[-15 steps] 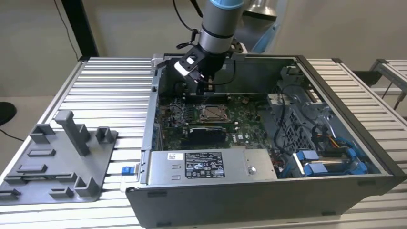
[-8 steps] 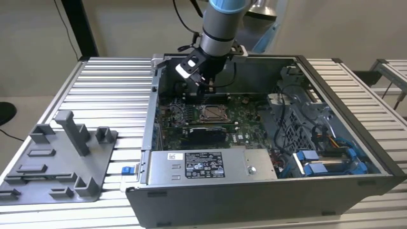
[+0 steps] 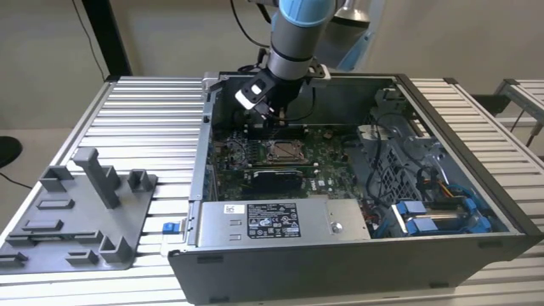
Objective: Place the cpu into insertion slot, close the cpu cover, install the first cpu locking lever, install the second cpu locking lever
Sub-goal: 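Install the first cpu locking lever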
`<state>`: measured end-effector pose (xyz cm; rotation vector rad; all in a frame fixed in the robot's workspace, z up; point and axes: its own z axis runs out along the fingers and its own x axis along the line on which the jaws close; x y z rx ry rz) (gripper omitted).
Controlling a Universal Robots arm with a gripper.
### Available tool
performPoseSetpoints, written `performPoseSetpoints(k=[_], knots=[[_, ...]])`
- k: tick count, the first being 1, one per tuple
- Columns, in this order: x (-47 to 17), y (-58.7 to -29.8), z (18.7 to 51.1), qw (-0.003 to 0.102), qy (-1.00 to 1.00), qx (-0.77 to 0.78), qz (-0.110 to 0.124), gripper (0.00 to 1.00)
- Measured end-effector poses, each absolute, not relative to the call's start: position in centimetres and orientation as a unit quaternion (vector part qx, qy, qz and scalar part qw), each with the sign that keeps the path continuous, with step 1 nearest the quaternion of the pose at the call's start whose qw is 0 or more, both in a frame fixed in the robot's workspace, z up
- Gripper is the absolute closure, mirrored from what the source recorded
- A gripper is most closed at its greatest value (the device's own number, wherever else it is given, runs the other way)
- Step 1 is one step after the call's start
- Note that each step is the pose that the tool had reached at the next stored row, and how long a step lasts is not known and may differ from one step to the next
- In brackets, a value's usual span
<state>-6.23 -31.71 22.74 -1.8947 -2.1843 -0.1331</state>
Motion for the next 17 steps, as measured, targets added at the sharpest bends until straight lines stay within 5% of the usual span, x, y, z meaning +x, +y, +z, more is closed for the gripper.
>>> performPoseSetpoints(k=[7, 17], knots=[[-6.23, -32.36, 22.57, 0.132, -0.741, -0.656, -0.058, 1.00], [-6.59, -32.57, 21.86, 0.131, -0.723, -0.675, -0.063, 1.00]])
